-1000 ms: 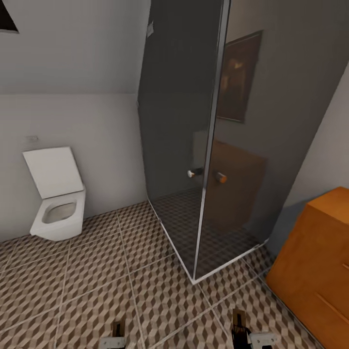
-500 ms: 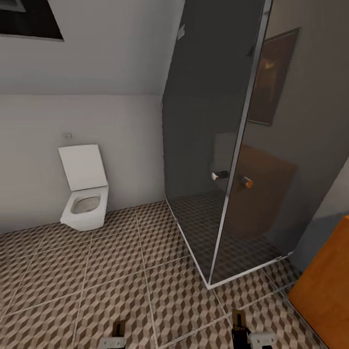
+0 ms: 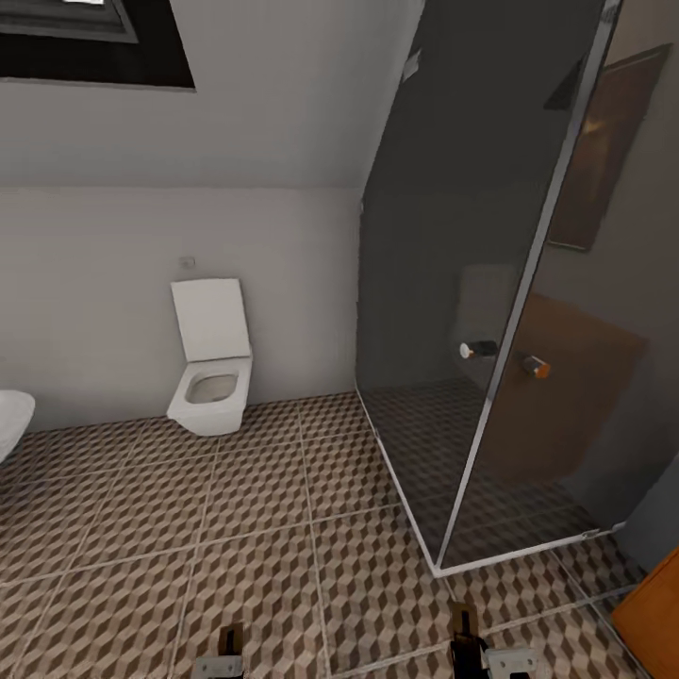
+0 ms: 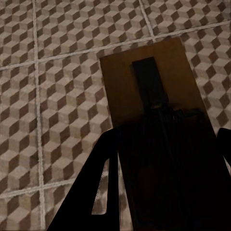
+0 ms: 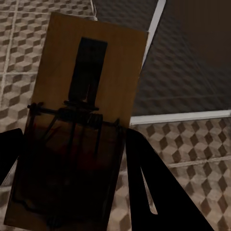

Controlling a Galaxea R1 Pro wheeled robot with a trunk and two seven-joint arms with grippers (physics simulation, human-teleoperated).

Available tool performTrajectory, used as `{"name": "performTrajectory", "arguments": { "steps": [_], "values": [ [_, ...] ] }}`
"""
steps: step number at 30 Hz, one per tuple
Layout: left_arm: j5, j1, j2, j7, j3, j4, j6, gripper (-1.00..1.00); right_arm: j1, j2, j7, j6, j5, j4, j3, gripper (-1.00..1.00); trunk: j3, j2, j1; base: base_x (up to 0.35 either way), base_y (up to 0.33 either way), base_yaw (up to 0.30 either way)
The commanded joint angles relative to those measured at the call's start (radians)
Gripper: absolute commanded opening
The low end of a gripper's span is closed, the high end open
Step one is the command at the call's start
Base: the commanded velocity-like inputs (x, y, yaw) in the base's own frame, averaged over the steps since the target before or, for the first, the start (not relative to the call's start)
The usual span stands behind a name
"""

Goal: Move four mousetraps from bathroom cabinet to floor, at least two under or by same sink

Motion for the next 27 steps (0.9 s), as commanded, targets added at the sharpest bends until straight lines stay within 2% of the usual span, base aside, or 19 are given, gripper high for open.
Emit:
{"name": "performTrajectory", "arguments": {
  "steps": [1, 27],
  "values": [
    [0.003, -0.002, -0.001, 0.007, -0.008, 0.004, -0.006, -1.00, -0.001, 0.000, -0.003, -0.003, 0.007, 0.002, -0.003, -1.00, 0.000, -0.001, 0.000, 0.000, 0.000, 0.277],
    [0.003, -0.002, -0.001, 0.008, -0.008, 0.004, -0.006, -1.00, -0.001, 0.000, -0.003, -0.003, 0.007, 0.003, -0.003, -1.00, 0.011, -0.001, 0.000, 0.000, 0.000, 0.277]
  ]
}}
